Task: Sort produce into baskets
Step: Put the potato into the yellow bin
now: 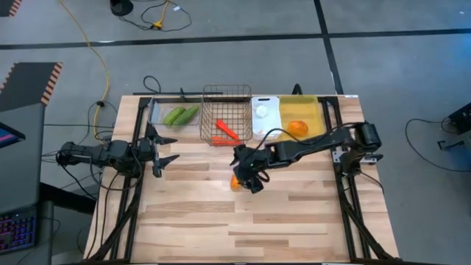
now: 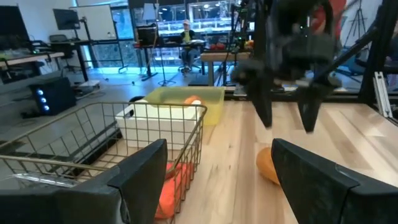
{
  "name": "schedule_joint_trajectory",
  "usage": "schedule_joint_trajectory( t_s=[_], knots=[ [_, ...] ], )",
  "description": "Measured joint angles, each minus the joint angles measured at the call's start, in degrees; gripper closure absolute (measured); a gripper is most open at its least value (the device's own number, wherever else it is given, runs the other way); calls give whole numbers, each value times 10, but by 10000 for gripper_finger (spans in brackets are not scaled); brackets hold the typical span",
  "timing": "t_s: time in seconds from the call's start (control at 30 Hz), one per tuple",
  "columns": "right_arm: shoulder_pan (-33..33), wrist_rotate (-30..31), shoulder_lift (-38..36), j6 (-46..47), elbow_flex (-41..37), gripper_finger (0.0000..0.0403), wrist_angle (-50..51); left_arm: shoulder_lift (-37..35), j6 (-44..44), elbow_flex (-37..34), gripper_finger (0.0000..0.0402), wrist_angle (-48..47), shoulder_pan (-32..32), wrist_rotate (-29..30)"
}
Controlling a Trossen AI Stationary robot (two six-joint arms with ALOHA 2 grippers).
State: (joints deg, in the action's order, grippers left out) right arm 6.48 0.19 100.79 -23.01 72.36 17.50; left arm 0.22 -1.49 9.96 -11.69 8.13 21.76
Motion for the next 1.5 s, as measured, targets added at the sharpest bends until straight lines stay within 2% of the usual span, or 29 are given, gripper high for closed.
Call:
schedule_joint_trajectory(
  t_s=[0.23, 0.5, 0.63, 0.7, 1.17, 1.4, 1.5],
  knots=[
    [1, 0, 61, -15, 0, 19, 2, 0, -4, 0, 125, -5, 0, 1],
    [-7, 0, 74, -2, 0, 19, 16, 0, 21, -31, 125, -3, 0, 0],
    [-10, 0, 74, 32, 0, 19, 41, 6, 48, -57, 125, 34, 0, -6],
    [-10, 0, 74, 43, 0, 22, 55, 13, 34, -57, 125, 56, 0, -16],
    [-9, -1, 73, 98, 0, 116, 80, 12, 4, -57, 125, 75, -1, -9],
    [-8, -1, 73, 175, 0, 138, 92, 12, -10, -57, 125, 71, -1, -10],
    [-6, -1, 73, 197, 0, 144, 93, 12, -10, -57, 125, 67, -1, -28]
  ],
)
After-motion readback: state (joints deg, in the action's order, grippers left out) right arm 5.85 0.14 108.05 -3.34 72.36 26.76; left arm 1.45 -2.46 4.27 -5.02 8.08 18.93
